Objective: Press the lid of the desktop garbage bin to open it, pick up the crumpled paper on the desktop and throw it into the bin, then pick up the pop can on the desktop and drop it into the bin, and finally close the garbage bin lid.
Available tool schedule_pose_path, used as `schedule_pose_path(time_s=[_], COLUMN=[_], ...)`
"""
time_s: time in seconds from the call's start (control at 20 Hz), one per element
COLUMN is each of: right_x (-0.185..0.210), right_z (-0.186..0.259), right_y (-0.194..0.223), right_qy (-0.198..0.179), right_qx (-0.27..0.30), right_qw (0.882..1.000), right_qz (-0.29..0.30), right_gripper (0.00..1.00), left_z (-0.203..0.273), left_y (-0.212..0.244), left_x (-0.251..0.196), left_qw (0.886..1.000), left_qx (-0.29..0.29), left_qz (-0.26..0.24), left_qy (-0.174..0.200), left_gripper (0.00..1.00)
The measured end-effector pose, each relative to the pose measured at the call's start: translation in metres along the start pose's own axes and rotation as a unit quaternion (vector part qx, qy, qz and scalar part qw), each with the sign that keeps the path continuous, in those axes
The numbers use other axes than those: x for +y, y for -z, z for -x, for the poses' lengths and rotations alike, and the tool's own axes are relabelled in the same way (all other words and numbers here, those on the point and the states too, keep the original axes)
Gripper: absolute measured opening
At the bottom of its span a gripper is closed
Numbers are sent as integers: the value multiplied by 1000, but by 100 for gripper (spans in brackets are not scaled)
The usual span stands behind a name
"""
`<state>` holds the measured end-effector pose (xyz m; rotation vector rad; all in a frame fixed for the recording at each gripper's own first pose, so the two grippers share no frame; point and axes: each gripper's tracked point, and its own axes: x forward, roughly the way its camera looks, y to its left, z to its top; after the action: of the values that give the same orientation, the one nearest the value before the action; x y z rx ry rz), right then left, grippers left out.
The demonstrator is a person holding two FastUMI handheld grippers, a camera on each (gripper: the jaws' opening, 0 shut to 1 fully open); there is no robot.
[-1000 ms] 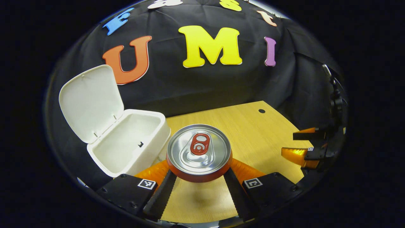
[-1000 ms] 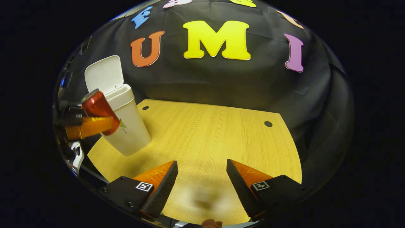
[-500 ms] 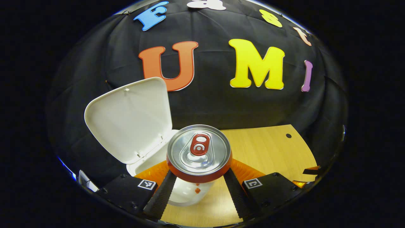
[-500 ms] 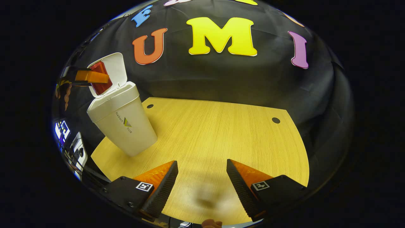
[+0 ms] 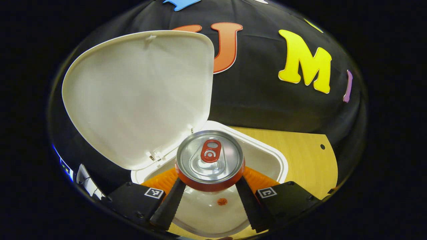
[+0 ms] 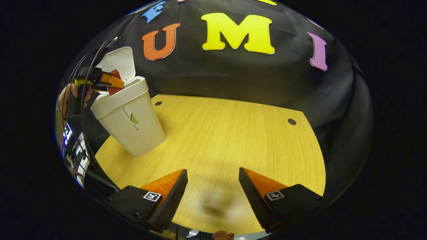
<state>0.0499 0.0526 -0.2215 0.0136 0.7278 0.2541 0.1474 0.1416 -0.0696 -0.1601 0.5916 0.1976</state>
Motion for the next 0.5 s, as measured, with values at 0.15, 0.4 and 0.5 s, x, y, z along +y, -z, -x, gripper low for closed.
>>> schedule_pose_path(time_s=[0.15,0.4,0.5], right_x=[0,2,4], right_z=[-1,-2,-3], right_y=[3,6,12], right_qy=[-1,-9,-14], right_qx=[4,2,9], right_qw=[1000,1000,1000], right_qz=[3,15,9], right_gripper=[97,97,97], left_z=[-3,13,28], left_y=[6,-2,-19], left_x=[-3,-13,-22], left_qw=[1000,999,997], left_qx=[6,-24,-49], left_qz=[-7,-36,-53], left_qy=[-4,-3,-5], left_gripper=[88,91,91])
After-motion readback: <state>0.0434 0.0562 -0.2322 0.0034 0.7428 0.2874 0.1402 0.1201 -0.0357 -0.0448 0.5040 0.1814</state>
